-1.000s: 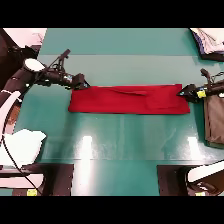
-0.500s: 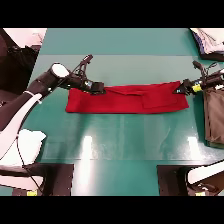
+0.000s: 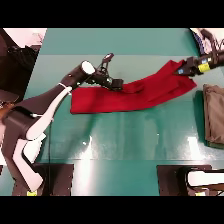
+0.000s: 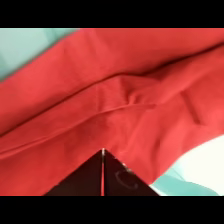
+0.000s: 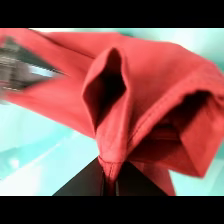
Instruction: Fold the shirts.
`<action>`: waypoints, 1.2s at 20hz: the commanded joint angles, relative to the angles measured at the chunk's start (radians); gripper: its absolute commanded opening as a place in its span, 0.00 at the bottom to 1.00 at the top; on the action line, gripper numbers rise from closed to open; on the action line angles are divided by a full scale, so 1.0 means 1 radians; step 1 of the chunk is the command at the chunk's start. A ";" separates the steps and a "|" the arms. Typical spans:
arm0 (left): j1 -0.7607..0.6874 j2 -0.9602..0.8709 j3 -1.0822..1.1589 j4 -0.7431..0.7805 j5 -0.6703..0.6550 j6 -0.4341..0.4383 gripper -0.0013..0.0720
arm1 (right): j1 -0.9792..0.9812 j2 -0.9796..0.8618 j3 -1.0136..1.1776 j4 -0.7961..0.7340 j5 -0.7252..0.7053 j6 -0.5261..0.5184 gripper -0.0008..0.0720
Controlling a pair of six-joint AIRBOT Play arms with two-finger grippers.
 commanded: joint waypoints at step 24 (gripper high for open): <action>0.351 0.248 0.147 0.317 -0.345 -0.029 0.05 | 0.578 -0.093 0.159 -0.003 -0.412 -0.035 0.04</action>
